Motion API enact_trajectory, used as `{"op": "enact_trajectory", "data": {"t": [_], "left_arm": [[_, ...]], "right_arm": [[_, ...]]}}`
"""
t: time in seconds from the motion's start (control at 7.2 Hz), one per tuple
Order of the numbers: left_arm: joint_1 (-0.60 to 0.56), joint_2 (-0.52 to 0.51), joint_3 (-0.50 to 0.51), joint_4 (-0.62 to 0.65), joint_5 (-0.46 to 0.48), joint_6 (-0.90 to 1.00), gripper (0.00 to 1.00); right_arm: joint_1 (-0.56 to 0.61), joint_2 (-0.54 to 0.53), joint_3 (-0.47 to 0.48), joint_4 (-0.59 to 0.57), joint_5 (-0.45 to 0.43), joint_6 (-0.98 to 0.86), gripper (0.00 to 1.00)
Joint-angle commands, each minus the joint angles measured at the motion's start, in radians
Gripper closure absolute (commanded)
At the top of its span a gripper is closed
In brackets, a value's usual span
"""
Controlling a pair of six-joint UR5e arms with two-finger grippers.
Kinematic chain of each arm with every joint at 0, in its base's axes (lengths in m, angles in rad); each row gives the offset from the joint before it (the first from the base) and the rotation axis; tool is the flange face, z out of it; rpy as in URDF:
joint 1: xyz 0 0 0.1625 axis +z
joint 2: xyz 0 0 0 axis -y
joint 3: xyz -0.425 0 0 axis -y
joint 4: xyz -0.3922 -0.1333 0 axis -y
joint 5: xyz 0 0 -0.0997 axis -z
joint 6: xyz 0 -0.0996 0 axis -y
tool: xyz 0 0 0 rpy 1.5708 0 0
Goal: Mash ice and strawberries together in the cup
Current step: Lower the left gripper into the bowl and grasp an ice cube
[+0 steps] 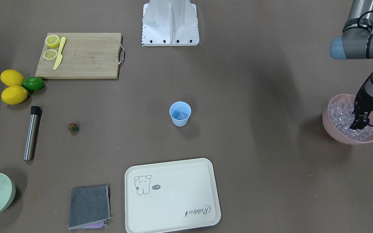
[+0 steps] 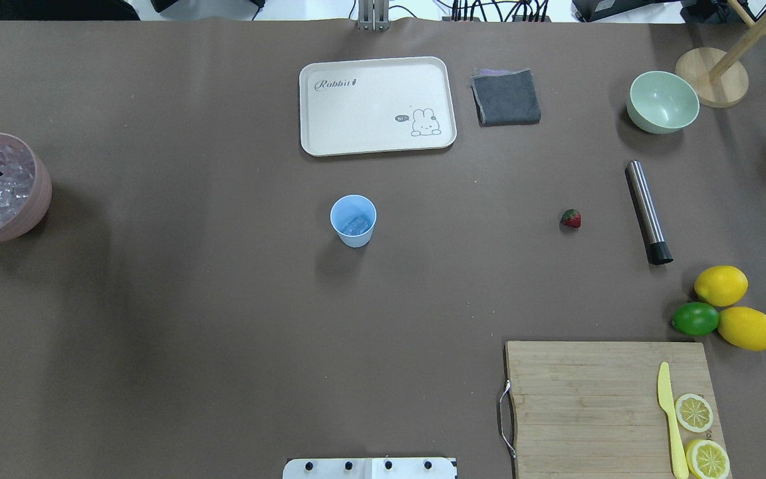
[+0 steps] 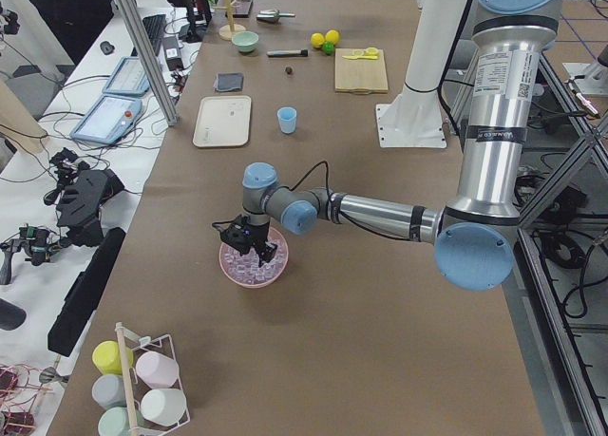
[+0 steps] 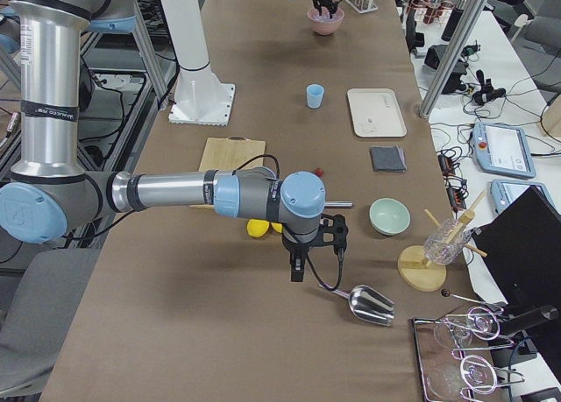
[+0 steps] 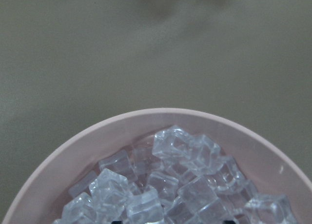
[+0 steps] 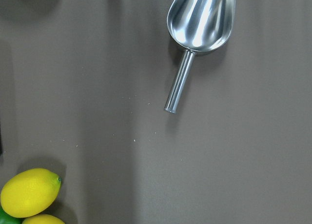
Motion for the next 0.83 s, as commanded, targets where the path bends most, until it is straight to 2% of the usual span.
{"op": "enact_trajectory", "data": {"t": [0.0,0.28,0.42,0.69], "left_arm": [[0.002,0.006,-0.001,0.0,0.0,0.002,0.37],[0.005,0.006,0.007,0.002,0.002,0.005,0.39],[0.009,0.006,0.008,0.002,0.002,0.005,0.44],[0.034,0.0,0.01,0.003,0.006,0.005,0.75]], "right_arm": [[-0.001,-0.001,0.001,0.0,0.0,0.0,0.0],[-0.007,0.001,0.003,0.0,-0.002,0.0,0.0],[-0.01,0.001,0.003,0.0,0.0,0.0,0.0],[-0.013,-0.001,0.003,0.0,0.0,0.0,0.0]]}}
